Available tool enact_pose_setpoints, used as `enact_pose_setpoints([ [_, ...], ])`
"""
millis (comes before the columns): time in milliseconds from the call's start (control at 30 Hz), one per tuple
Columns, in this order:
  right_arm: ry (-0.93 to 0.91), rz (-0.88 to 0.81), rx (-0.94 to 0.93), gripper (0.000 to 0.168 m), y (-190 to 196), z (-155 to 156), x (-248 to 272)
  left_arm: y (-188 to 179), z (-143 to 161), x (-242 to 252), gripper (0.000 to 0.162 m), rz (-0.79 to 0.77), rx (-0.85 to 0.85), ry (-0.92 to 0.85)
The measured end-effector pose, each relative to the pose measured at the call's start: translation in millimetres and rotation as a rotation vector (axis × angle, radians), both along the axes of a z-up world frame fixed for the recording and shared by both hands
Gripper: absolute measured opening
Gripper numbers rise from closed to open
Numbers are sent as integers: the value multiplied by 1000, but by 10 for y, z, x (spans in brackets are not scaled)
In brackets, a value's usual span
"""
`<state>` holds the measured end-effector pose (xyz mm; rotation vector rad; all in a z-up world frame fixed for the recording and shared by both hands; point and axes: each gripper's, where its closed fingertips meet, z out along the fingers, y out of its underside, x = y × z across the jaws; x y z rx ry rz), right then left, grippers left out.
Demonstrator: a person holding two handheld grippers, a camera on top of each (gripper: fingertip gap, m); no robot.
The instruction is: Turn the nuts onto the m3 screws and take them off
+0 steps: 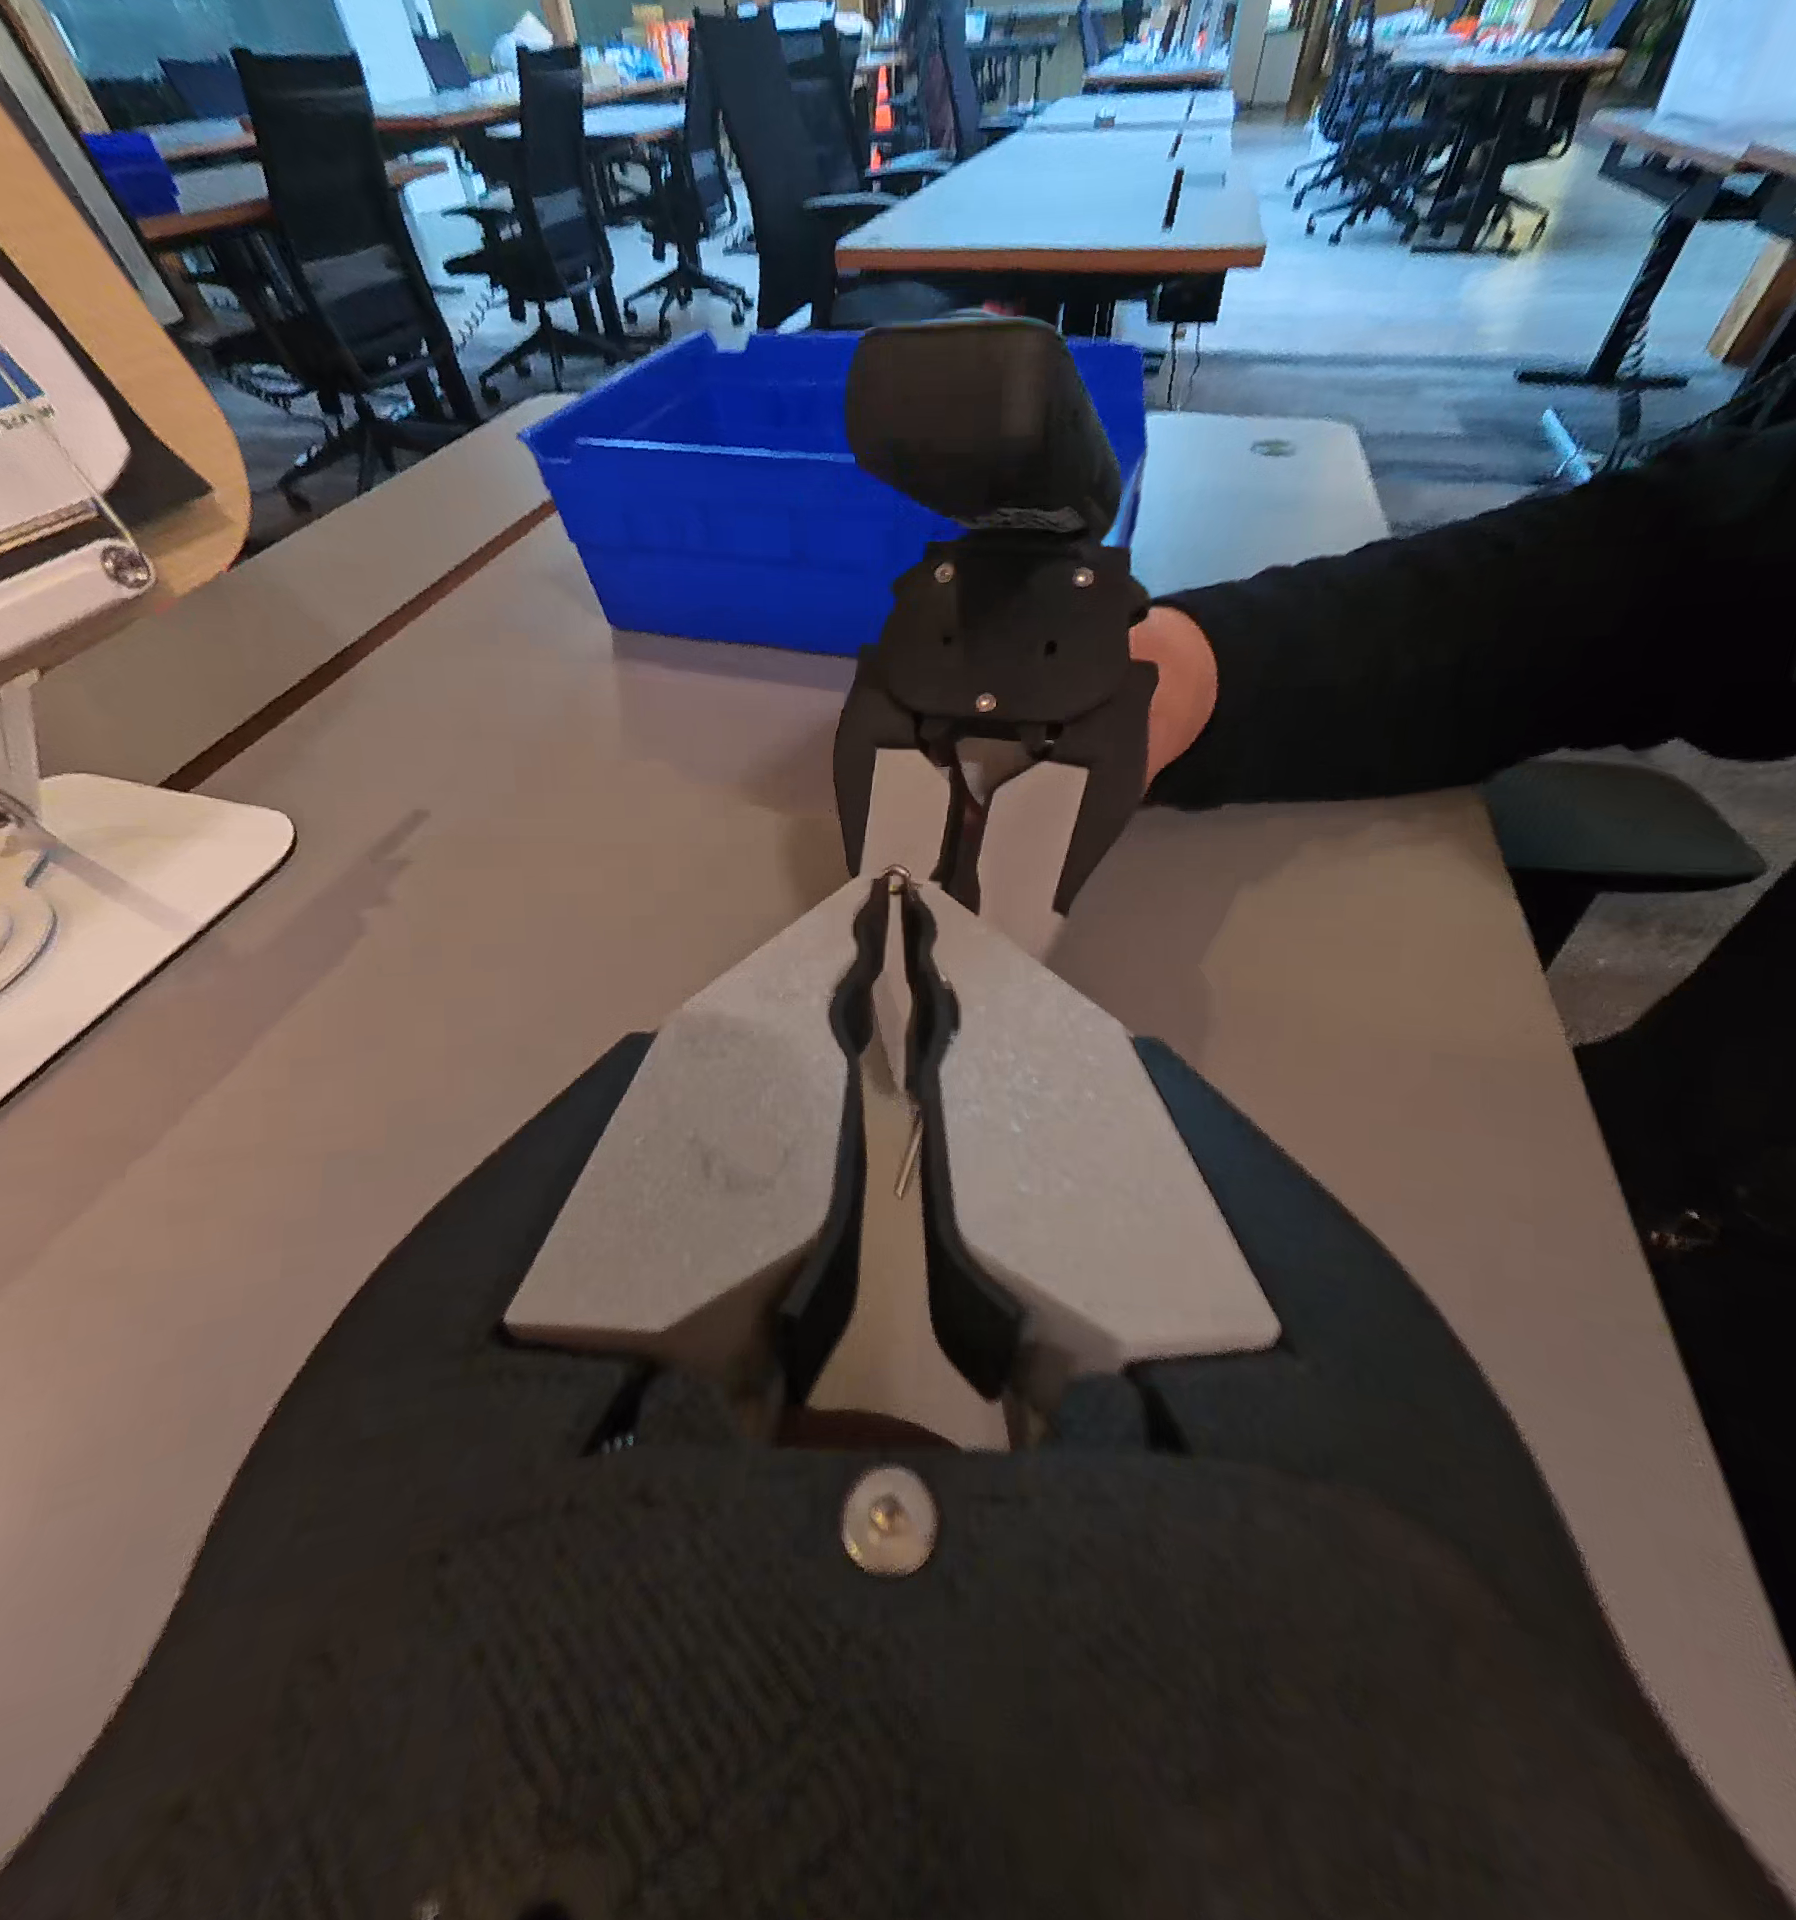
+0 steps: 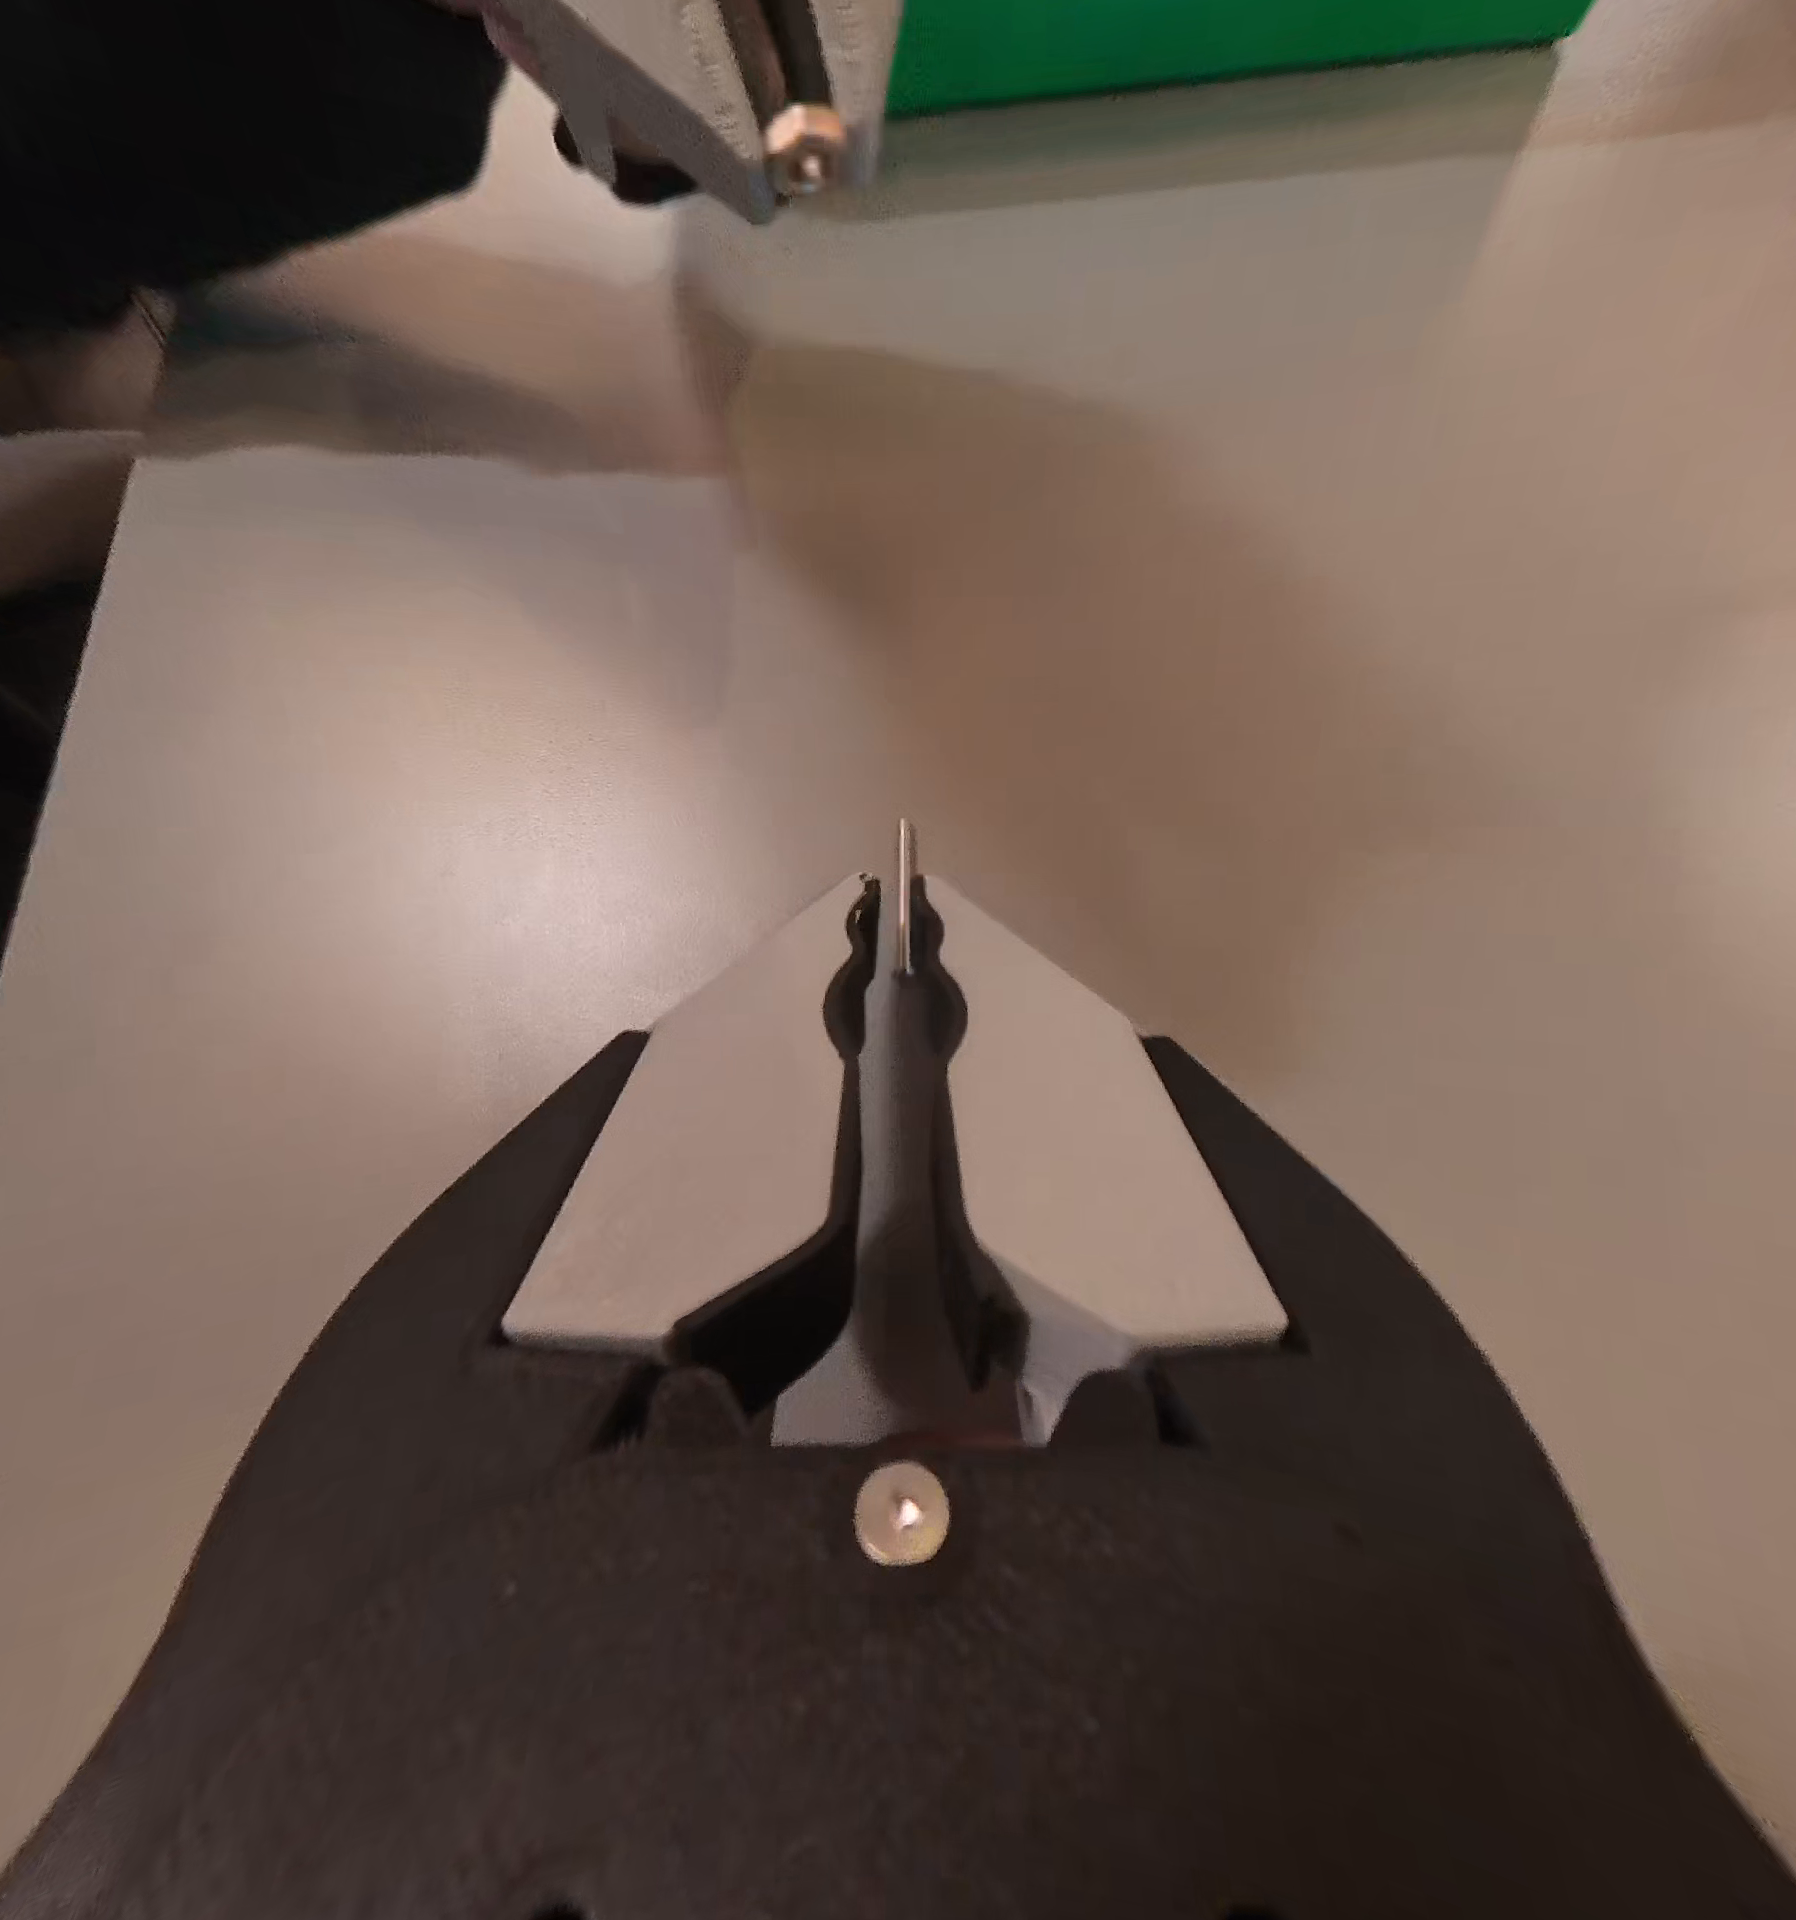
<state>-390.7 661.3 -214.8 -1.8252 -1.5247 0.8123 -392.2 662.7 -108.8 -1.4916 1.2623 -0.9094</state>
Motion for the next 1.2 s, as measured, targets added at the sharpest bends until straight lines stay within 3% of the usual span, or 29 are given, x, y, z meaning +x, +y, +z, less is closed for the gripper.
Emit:
enact_pose_setpoints([
  [167,157,-52,-48,3,114,362,148,14,39,142,0,-34,48,-87],
  [267,297,-44,-112,3,78,668,201,-81,87,198,0,-65,181,-102],
  [433,544,44,-277,0,-120,1131,247,-205,200,136,1,-73,361,-179],
  [533,623,84,-375,1,-176,1225,197,-145,138,106,1,-55,378,-171],
  [633,557,-20,-317,0,61,1013,175,-12,19,59,1,-30,335,-146],
  [767,295,-116,-162,0,267,488,90,38,39,8,0,-5,317,-161],
  [900,101,-191,44,0,569,185,-72,7,79,11,0,-9,316,-177],
  [1000,-35,-173,-16,0,569,-79,-101,4,60,-4,0,-11,307,-175],
  [1200,-62,-151,-16,0,516,-123,-89,41,1,-22,0,-11,285,-161],
])
